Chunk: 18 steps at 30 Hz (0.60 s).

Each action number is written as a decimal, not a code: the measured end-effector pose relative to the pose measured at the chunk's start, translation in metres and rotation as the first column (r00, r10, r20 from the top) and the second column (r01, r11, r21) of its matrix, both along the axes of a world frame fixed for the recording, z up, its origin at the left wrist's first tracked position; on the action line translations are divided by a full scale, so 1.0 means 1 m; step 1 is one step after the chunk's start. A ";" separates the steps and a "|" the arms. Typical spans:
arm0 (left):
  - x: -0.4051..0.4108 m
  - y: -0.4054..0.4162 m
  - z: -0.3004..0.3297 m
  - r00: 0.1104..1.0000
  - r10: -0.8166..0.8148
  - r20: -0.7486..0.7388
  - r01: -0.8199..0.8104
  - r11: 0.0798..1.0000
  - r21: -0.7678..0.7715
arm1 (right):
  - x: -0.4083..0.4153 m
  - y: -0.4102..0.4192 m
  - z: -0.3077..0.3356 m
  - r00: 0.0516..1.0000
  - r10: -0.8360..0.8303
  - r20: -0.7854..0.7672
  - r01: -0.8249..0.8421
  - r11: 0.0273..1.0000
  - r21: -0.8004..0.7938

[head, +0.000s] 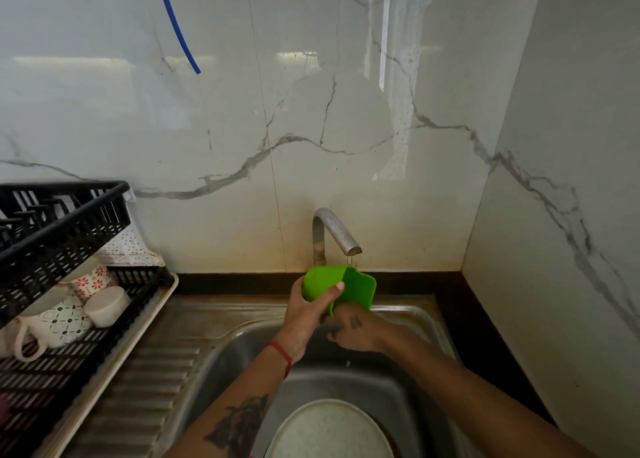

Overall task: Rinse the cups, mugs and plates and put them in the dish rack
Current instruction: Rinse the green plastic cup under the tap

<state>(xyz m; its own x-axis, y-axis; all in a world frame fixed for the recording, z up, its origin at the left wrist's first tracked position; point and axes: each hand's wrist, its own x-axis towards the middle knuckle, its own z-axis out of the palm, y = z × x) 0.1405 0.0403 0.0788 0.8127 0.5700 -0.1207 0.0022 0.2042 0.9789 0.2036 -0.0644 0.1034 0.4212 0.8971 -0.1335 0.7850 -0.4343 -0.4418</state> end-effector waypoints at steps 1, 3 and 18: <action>-0.002 0.001 0.001 1.000 -0.013 -0.002 0.013 1.000 0.016 | 0.005 -0.002 0.001 0.979 0.064 0.193 -0.043 0.993 -0.109; -0.002 0.000 0.000 1.000 -0.014 0.000 0.014 1.000 0.027 | 0.015 -0.004 0.002 0.884 0.150 0.444 -0.017 0.957 -0.289; -0.005 -0.010 0.011 0.994 -0.084 0.076 0.093 0.988 -0.126 | 0.005 0.004 0.004 0.918 0.097 0.384 -0.129 0.990 0.057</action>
<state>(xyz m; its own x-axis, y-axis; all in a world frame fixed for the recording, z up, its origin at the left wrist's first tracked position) 0.1358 0.0300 0.0895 0.8683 0.4790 -0.1293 -0.0423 0.3313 0.9426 0.2089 -0.0602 0.1073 0.3211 0.9427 0.0904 0.9423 -0.3084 -0.1302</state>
